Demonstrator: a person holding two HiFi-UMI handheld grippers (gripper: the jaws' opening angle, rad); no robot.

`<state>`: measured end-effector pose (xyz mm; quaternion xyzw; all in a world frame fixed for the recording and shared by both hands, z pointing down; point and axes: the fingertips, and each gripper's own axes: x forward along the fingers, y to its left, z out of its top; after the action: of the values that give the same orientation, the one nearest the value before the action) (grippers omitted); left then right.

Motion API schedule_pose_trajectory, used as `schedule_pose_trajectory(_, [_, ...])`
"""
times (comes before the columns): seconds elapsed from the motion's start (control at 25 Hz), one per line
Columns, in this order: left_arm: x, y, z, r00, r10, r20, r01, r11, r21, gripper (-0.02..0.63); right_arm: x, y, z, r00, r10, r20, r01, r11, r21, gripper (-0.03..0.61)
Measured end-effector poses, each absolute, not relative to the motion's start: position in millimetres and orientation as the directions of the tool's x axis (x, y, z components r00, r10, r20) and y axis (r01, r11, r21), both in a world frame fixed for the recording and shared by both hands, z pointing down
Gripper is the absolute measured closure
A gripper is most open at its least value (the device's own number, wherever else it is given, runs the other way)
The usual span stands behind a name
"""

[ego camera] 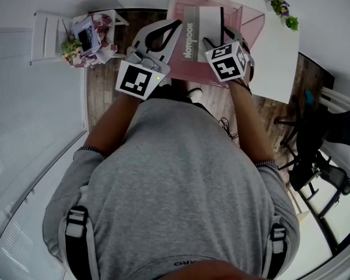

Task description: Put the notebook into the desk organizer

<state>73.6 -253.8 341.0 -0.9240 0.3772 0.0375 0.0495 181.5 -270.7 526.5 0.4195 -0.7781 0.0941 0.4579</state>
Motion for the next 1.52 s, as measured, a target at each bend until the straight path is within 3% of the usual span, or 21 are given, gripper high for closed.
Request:
schedule_pose_trajectory(0.24, [74,-253,344,0.715,-0.690,-0.109,-0.698,-0.714,-0.056,0.595,193,-269,533,-0.218,-0.554,0.803,-0.754,0.618,0.222,0.227])
schedule_pose_trajectory(0.56, [78,-253,347,0.725,-0.682,-0.100,-0.688,-0.723,-0.055,0.595,201,-269,518,-0.222,-0.587,0.779,-0.766,0.599,0.233,0.224])
schedule_pose_trajectory(0.72, [80,-255,345,0.726,-0.681,-0.096,-0.687,-0.725,-0.056,0.595,196,-270,481,-0.314,-0.634,0.707,-0.785,0.592,0.182,0.225])
schedule_pose_trajectory(0.92, [82,-252,330,0.724,-0.679,-0.122,-0.687,-0.726,-0.034,0.595,188,-258,419,-0.495,-0.694,0.523,-0.796,0.604,0.048,0.256])
schedule_pose_trajectory(1.12, [86,-244,319,0.733,-0.667,-0.134,-0.677,-0.735,-0.043,0.594,184,-239,378,-0.597,-0.730,0.331,-0.776,0.630,-0.011,0.356])
schedule_pose_trajectory(1.28, [90,-236,321,0.745,-0.656,-0.123,-0.664,-0.747,-0.042,0.595,179,-222,364,-0.628,-0.748,0.213,-0.759,0.649,0.044,0.434])
schedule_pose_trajectory(1.52, [97,-225,329,0.761,-0.640,-0.107,-0.646,-0.762,-0.040,0.594,181,-205,361,-0.608,-0.782,0.140,-0.779,0.621,0.087,0.551])
